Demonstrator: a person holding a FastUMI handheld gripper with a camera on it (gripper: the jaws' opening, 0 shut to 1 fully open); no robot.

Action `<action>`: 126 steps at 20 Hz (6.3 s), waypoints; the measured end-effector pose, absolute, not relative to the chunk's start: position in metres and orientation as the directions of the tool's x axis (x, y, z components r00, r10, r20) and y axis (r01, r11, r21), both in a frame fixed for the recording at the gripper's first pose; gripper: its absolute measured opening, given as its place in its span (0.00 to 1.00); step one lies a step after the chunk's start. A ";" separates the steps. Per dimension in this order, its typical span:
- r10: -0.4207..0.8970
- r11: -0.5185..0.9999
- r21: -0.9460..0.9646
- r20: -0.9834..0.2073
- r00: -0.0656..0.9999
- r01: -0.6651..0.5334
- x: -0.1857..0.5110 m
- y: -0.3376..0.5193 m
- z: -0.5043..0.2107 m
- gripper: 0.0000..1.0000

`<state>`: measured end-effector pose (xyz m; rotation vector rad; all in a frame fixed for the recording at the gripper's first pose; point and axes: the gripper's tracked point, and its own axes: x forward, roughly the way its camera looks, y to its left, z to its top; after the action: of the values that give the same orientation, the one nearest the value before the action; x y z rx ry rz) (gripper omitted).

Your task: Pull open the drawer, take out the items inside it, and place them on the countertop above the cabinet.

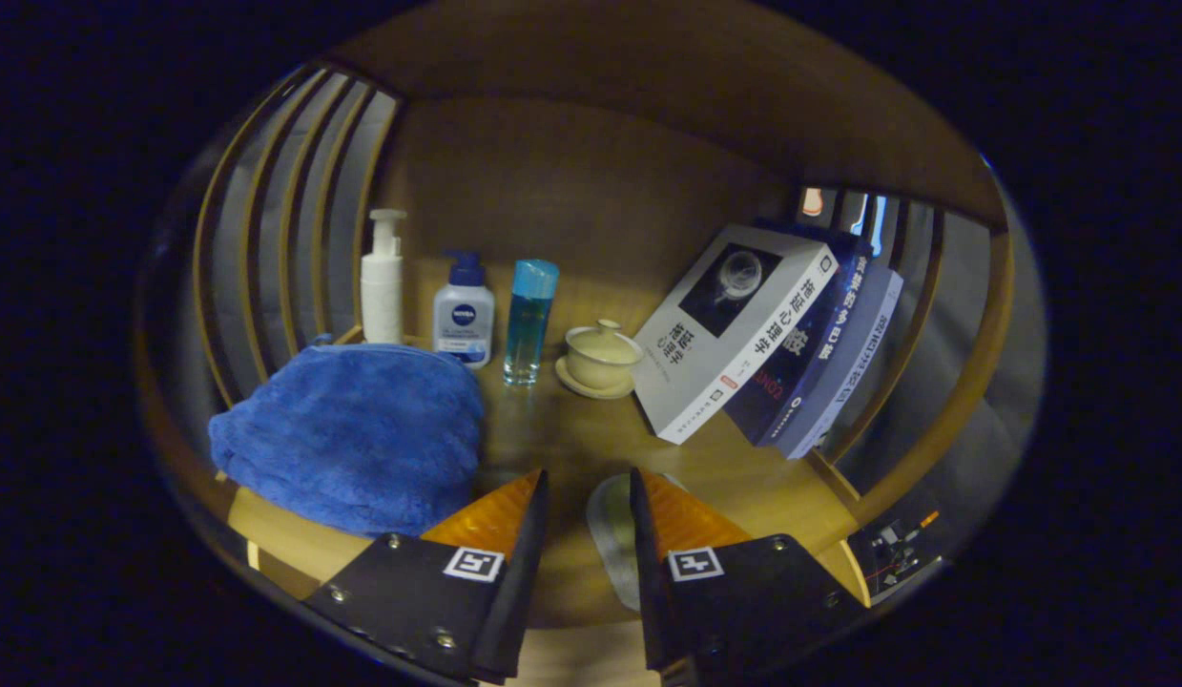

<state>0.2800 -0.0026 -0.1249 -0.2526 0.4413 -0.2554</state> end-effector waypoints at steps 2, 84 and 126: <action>-0.264 0.951 -0.250 -0.356 0.896 0.181 0.261 0.004 -0.113 0.48; -0.084 0.996 -0.038 -0.264 0.961 0.076 0.179 -0.014 -0.230 0.98; -0.130 0.990 -0.045 0.014 0.991 0.131 -0.022 -0.020 0.018 0.99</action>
<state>-0.0223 -0.0203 0.0177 -0.0463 -0.0111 -0.1311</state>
